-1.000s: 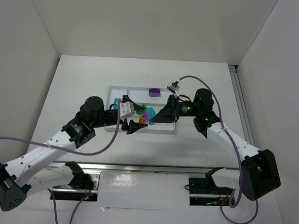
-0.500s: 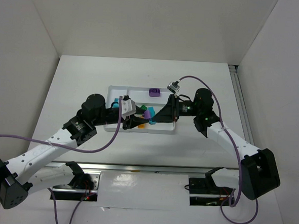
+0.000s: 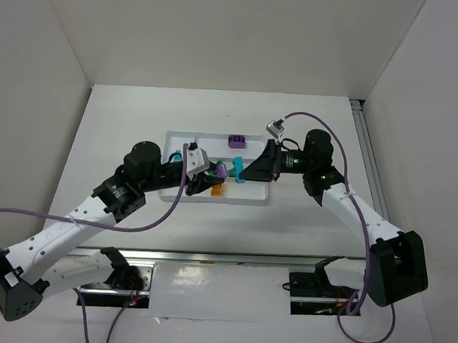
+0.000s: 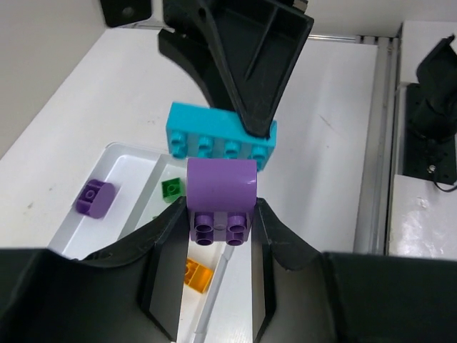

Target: Sort the legos into containers by color

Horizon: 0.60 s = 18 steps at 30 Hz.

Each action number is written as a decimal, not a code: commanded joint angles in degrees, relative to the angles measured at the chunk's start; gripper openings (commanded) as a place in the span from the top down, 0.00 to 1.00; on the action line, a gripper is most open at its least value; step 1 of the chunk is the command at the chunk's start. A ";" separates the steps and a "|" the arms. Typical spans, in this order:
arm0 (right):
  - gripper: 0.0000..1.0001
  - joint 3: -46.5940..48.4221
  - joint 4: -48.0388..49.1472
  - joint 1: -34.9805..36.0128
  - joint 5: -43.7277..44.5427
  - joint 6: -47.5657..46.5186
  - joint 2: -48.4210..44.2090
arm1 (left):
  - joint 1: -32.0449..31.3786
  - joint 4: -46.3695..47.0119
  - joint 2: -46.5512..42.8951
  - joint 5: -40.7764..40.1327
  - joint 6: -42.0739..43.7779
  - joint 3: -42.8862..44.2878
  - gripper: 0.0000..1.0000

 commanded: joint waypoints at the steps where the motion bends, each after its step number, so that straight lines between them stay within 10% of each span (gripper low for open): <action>1: 0.93 3.65 -5.87 -2.21 0.61 -4.85 -1.98 | -0.13 0.58 -3.09 -4.85 -0.01 -0.23 1.00; 8: 0.93 15.06 -31.06 -2.91 13.59 -23.89 2.48 | 6.34 -4.51 0.32 -22.66 -15.92 3.26 1.00; 10: 0.93 17.88 -34.96 -0.90 20.95 -26.72 4.77 | 13.54 -21.66 9.09 -20.36 -22.30 12.98 1.00; 18: 0.93 30.27 -37.63 12.72 43.14 -30.08 19.07 | 20.78 -34.68 24.50 -26.12 -30.84 24.20 1.00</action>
